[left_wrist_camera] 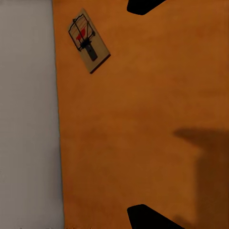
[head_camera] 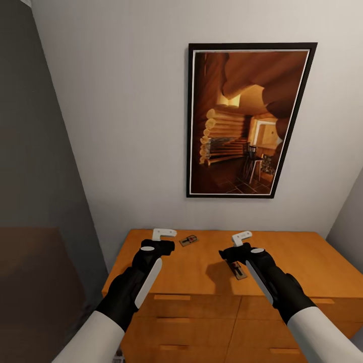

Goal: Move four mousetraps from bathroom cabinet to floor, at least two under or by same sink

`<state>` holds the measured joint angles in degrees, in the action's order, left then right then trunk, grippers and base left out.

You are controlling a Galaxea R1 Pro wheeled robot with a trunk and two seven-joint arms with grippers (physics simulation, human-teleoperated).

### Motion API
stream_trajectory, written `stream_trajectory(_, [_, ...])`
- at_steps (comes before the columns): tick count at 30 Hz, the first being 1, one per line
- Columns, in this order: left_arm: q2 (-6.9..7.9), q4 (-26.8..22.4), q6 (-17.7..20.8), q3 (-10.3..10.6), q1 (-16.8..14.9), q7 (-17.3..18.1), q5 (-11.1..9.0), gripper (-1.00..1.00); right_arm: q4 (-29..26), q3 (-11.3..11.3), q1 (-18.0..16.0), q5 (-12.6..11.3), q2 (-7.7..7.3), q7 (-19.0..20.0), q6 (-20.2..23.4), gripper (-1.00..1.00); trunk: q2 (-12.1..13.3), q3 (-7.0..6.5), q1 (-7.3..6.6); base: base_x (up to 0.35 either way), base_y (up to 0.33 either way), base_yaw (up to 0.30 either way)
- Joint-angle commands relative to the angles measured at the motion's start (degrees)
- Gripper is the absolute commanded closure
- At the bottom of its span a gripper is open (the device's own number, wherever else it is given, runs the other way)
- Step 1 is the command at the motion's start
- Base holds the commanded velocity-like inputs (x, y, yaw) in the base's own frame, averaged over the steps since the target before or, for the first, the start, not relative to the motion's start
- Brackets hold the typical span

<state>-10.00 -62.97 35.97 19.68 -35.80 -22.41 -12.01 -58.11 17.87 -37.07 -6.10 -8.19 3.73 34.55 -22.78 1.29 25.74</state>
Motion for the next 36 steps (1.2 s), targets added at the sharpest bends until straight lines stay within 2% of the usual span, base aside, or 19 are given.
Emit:
stream_trajectory(1, [0.00,-0.1,0.1,0.1,-0.1,-0.5,-0.6,-1.00,-0.1,0.2,-0.1,-0.6,-0.07,-0.2,0.3,-1.00,-0.1,0.14,0.04,0.000,0.000,0.000])
stream_trajectory(14, [0.00,-0.1,0.2,0.1,-0.1,-0.5,-0.6,-1.00,-0.1,0.2,-0.1,-0.5,-0.07,-0.2,0.2,-1.00,-0.1,0.14,0.04,0.000,-0.113,0.000])
stream_trajectory(36, [0.00,-0.1,0.2,0.1,-0.1,-0.5,-0.6,-1.00,0.0,0.6,-0.1,-0.6,-0.07,-0.2,0.3,-1.00,-0.1,0.14,0.04,0.000,-0.008,0.000])
